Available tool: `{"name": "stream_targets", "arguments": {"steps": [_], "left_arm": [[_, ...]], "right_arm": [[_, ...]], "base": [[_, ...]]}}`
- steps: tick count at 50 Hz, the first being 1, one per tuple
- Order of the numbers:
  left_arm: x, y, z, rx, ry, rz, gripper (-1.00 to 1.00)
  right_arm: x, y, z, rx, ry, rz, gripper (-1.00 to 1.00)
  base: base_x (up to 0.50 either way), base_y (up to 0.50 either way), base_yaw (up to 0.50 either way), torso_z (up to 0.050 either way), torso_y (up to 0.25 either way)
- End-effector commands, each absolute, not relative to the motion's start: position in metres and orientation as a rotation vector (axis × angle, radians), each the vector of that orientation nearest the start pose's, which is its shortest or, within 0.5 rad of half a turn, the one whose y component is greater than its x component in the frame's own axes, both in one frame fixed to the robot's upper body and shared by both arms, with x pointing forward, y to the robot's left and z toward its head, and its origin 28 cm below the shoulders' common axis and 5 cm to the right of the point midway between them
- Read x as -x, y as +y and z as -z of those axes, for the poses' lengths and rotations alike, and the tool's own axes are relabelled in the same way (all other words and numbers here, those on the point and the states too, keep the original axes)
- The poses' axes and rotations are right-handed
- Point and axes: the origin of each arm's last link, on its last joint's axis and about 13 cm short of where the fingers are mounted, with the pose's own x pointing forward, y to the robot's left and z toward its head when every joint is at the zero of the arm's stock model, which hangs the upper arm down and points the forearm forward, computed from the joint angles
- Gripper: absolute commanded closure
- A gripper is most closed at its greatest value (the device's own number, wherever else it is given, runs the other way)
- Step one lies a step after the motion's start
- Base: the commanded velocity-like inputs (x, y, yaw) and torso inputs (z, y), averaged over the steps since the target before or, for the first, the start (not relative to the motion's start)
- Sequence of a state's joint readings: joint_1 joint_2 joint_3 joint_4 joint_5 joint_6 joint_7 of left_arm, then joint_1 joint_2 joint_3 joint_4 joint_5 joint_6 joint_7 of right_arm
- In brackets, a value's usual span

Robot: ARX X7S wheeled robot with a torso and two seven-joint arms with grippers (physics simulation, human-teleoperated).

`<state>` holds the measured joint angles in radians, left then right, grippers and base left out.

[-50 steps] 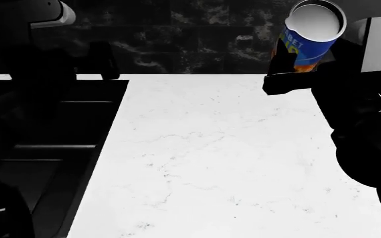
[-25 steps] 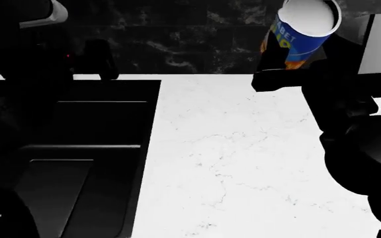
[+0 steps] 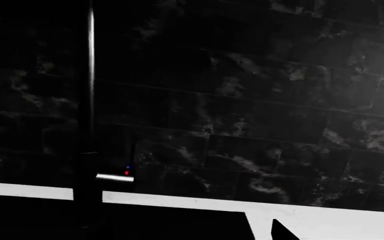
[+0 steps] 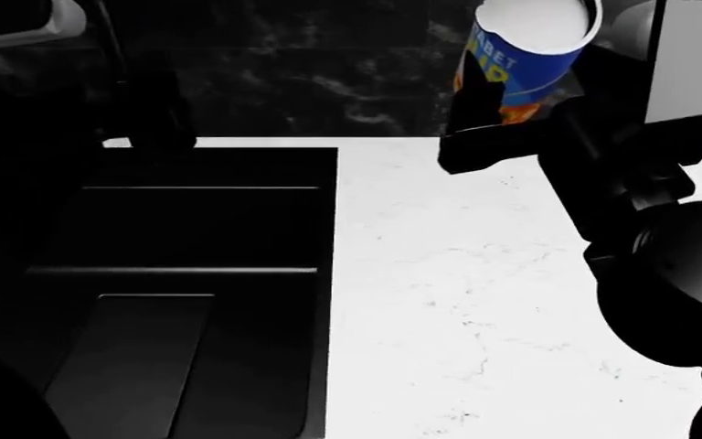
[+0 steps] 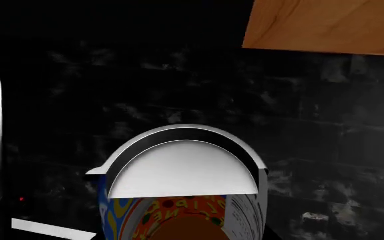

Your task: Pick the alphabet soup from the counter and place it in the cabinet.

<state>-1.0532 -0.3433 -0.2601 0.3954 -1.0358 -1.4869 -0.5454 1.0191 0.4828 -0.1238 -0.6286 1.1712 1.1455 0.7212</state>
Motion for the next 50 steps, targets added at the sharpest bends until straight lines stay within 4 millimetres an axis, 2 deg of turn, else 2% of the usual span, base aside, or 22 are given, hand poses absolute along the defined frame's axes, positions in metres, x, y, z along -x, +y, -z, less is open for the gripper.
{"name": "stream_targets", "arguments": {"steps": [1, 50], "left_arm": [[-0.2601, 0.2627, -0.3017, 0.136, -0.019, 0.060, -1.00], [-0.2605, 0.2578, -0.3009, 0.136, -0.009, 0.079, -1.00]], "right_arm": [[-0.2334, -0.1060, -0.3042, 0.100, -0.280, -0.165, 1.00], [-0.2334, -0.1065, -0.3001, 0.068, -0.284, -0.164, 1.00]], "base": [[0.00, 0.21, 0.00, 0.000, 0.000], [0.00, 0.15, 0.00, 0.000, 0.000]]}}
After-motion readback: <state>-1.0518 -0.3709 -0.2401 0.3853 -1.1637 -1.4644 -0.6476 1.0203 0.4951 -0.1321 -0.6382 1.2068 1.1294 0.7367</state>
